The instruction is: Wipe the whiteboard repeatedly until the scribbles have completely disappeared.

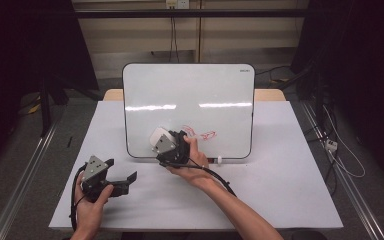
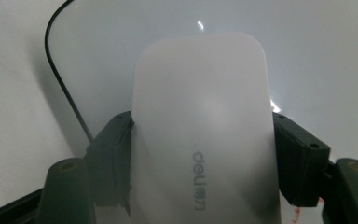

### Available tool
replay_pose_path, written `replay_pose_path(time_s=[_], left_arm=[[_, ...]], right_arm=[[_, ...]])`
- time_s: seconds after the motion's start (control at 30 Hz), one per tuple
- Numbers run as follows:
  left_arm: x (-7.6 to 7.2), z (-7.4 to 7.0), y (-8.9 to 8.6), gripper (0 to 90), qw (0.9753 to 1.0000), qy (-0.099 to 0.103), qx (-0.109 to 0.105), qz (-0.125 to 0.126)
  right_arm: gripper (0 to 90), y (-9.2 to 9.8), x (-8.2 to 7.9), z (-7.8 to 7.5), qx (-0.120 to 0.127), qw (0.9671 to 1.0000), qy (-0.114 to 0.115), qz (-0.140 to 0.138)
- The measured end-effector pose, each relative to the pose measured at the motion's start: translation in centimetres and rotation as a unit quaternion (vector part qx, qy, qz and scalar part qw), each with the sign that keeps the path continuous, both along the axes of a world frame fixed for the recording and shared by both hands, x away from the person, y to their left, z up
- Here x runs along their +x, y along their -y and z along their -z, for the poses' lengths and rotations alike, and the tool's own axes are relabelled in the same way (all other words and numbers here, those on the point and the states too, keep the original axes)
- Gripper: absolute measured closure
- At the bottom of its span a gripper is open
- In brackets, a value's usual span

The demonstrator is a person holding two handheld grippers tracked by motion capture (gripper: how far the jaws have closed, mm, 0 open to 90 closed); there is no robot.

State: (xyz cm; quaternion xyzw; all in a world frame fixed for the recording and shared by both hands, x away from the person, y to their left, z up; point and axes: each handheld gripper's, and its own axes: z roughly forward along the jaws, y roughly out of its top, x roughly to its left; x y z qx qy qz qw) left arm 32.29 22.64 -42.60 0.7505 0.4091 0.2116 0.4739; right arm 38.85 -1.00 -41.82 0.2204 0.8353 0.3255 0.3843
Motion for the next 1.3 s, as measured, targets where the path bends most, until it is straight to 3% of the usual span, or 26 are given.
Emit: replay_pose_path(time_s=[0.1, 0.13, 0.33, 0.77, 1.3], left_arm=[[0.0, -0.1, 0.1, 5.7, 1.0, 0.002, 0.0, 0.001], [-0.1, -0.1, 0.0, 5.7, 1.0, 0.002, 0.001, 0.002], [-0.1, 0.0, -0.4, 5.7, 1.0, 0.0, -0.003, -0.004], [-0.3, -0.1, -0.4, 5.7, 1.0, 0.004, -0.001, -0.005], [-0.3, -0.1, -0.4, 5.7, 1.0, 0.005, -0.003, -0.007]], right_arm=[[30.2, -1.0, -0.2, 0.3, -0.003, 0.9996, -0.014, -0.025], [30.2, -1.4, -0.4, 0.4, -0.019, 0.9997, -0.003, -0.016], [30.3, -1.1, -0.2, 0.0, -0.004, 0.9999, -0.015, 0.001], [30.3, 2.1, 0.1, -1.0, 0.02, 0.999, -0.012, 0.038], [30.4, 7.1, -0.1, -1.5, 0.055, 0.9948, -0.01, 0.085]])
